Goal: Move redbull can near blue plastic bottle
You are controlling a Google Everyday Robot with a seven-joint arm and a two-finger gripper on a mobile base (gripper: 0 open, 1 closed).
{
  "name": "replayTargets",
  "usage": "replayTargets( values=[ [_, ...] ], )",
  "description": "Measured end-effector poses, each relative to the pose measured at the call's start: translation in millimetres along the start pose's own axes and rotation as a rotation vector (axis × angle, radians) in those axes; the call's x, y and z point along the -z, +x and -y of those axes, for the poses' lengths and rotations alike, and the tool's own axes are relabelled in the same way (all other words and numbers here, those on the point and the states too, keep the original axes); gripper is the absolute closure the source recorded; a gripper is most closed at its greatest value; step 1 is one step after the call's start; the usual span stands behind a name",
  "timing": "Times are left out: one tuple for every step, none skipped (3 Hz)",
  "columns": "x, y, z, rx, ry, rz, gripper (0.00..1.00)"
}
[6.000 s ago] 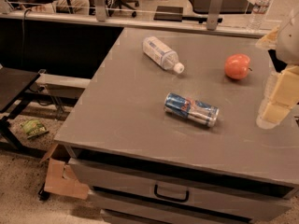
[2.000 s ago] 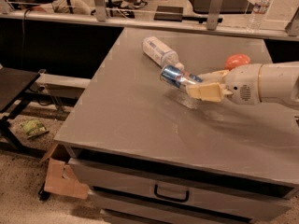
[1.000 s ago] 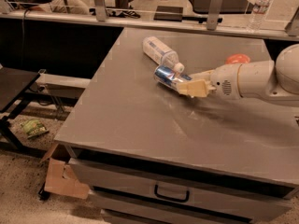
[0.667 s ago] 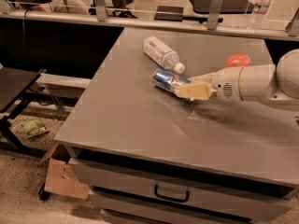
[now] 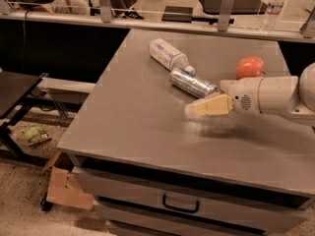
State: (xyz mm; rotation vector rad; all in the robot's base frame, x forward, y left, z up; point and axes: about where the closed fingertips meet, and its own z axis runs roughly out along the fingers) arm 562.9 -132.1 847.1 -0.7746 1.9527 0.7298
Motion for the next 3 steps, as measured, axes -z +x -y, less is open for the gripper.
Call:
replayTargets(
  values=[
    [30.7,10.1,-2.7,-0.005,0.028,0.021,0.00],
    [73.7,26.3,-2.8,-0.016,0.098,0.022,0.00],
    [85.3,30.2,-1.2,-0.022,0.119,0.023,0.00]
  ],
)
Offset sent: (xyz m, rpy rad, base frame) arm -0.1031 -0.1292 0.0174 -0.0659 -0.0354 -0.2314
